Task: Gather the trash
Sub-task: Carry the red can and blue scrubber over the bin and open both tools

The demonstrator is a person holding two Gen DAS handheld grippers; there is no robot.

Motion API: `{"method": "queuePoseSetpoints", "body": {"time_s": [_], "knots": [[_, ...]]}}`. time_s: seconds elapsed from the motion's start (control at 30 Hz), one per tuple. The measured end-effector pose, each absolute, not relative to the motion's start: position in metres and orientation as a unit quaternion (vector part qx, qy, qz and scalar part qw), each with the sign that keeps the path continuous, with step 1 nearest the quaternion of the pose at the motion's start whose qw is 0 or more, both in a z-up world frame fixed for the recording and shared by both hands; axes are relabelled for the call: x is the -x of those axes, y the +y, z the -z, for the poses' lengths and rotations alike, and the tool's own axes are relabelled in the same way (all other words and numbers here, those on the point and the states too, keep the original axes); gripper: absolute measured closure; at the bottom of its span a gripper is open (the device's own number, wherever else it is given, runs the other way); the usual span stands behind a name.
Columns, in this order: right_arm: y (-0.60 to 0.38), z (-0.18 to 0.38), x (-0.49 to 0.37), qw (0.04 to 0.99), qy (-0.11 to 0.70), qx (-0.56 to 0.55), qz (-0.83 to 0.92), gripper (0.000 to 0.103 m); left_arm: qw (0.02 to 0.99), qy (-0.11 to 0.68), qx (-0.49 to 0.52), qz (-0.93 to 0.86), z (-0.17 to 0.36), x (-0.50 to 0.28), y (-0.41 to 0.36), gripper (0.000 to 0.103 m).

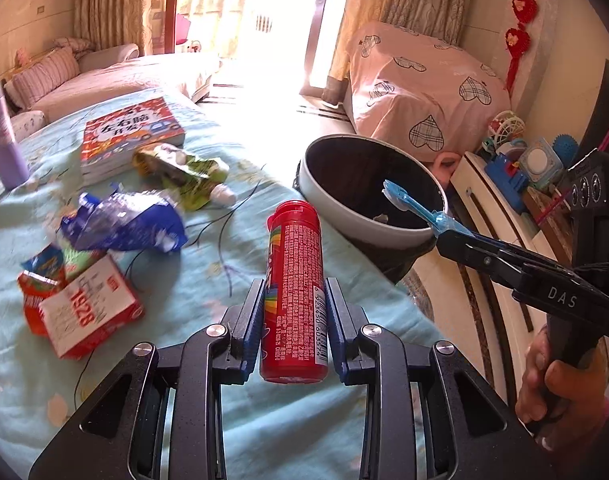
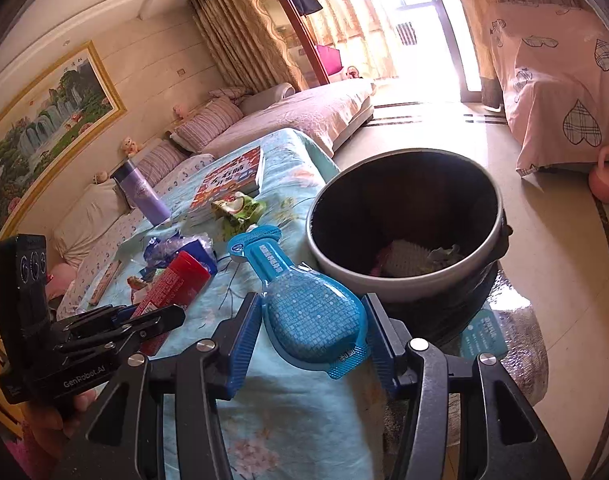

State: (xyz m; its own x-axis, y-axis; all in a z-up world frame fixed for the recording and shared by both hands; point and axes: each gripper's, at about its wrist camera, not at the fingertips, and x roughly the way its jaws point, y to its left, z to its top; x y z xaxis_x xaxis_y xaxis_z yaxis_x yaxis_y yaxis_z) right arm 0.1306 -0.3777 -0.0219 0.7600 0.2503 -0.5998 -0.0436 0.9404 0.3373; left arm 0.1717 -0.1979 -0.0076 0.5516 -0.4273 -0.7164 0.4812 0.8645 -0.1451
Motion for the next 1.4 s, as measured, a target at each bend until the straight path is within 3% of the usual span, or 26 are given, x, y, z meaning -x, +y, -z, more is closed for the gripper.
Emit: {"method": "queuePoseSetpoints", "body": {"time_s": [1.4], "knots": [[-0.466, 0.017, -0.215, 0.923, 0.35, -0.159, -0.019, 0.051, 0.867, 0.401, -0.074, 0.286, -0.002, -0.253, -0.317, 0.076]]}}
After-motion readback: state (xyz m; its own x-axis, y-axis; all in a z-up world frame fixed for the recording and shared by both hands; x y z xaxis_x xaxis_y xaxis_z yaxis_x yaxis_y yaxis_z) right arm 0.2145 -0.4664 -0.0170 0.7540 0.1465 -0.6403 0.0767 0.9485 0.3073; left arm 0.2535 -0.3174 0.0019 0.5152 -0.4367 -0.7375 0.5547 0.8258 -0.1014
